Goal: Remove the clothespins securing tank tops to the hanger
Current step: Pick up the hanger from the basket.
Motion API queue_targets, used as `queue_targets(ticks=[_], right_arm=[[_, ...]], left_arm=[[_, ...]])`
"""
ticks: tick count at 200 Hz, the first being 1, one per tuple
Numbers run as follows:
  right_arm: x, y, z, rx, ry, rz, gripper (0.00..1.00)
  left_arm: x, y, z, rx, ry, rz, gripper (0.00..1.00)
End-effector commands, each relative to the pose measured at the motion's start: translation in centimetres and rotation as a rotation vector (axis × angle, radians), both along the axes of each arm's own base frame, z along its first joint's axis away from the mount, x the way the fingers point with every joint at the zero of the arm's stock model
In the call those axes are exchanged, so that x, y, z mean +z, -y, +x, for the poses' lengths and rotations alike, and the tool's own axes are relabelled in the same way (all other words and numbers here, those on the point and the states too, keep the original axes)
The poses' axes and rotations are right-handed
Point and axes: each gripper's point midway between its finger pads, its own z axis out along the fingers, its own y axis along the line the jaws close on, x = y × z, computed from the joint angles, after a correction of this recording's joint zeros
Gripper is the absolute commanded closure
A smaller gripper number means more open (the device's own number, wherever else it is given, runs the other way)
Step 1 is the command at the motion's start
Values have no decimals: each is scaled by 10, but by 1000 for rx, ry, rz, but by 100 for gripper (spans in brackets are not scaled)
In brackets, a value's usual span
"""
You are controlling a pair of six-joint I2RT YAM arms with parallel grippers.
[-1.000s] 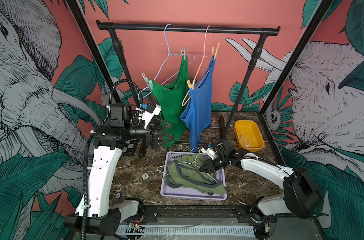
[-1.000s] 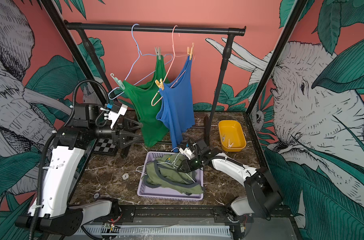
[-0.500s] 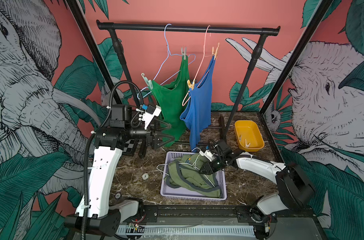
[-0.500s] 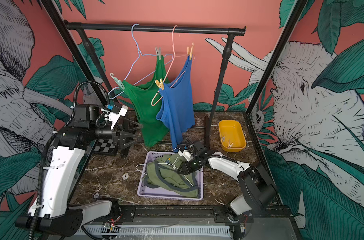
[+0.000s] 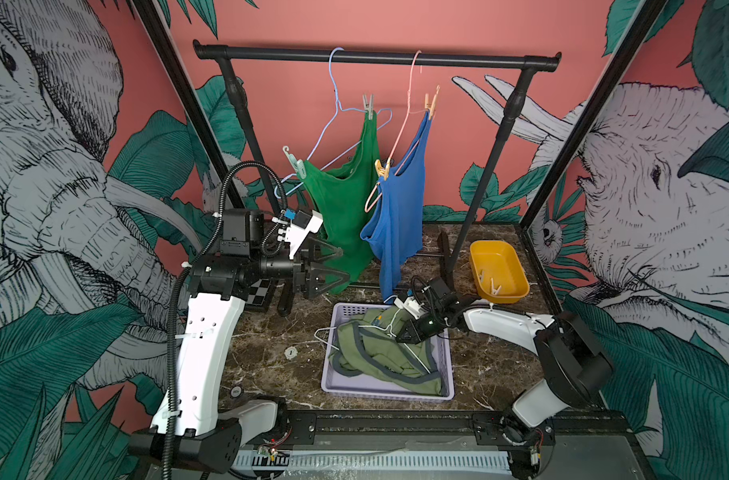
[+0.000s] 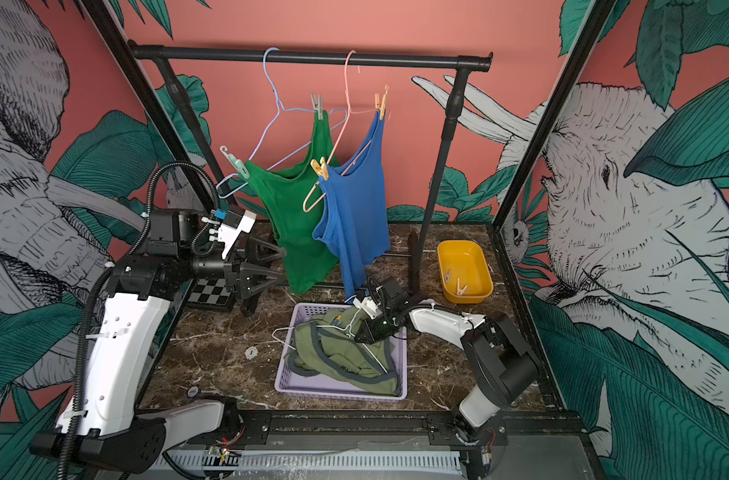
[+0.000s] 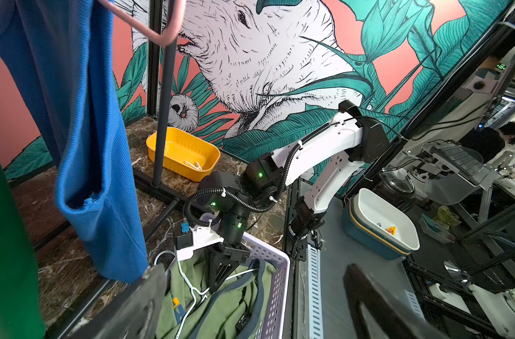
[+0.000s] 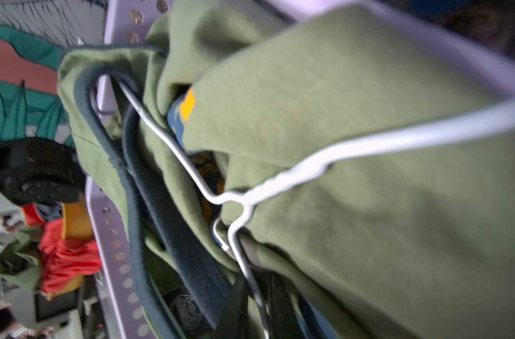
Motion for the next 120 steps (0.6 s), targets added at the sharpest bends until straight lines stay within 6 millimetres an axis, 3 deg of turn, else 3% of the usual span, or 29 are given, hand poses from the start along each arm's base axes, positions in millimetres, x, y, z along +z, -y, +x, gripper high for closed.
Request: queue_targets(ticks=[1,63,94,120], right_arm=[[14,-7,4,22,43,32,97],[40,3,-7,44,130,26,100],[69,13,-13,45,272,-54,100],[104,13,-24,68,389,-82,100]], left_arm=[[6,0,-8,-21,23,-14,4],[9,-2,0,39,36,11,4],[-4,-21,41,313,37,146,9],[-42,-66,82,645,34,390,15]])
